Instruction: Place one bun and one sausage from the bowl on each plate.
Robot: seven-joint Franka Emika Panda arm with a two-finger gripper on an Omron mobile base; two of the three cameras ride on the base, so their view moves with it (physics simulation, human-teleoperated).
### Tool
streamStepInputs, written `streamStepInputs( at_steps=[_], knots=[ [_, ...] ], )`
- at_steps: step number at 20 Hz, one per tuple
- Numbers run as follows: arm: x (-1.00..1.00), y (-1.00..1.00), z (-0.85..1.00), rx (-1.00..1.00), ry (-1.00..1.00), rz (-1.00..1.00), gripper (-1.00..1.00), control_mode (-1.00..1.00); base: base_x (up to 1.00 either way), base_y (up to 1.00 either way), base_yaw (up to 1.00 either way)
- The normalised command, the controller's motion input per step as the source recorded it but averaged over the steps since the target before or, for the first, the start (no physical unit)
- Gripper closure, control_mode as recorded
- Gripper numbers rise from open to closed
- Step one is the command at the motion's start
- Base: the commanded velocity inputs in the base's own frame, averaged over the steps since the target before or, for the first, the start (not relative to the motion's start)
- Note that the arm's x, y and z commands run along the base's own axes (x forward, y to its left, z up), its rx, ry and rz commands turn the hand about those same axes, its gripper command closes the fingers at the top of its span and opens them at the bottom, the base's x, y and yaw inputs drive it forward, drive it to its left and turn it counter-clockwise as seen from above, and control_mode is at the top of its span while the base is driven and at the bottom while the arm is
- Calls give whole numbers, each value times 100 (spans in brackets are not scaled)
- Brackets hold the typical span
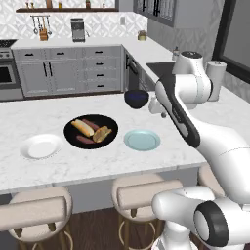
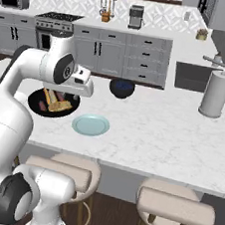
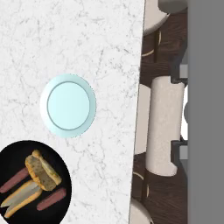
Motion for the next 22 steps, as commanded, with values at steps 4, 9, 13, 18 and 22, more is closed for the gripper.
streamStepInputs(
  at_steps=[4, 9, 13, 18, 22],
  knots=[
    [0, 0, 0, 0, 0, 0, -100, 100, 0, 0, 0],
    [0, 0, 0, 0, 0, 0, -100, 100, -7, 39, 0],
    [0, 0, 0, 0, 0, 0, -100, 100, 1, 99, 0],
    [0, 0, 0, 0, 0, 0, -100, 100, 6, 95, 0],
    [0, 0, 0, 0, 0, 0, -100, 100, 35, 13, 2]
  ],
)
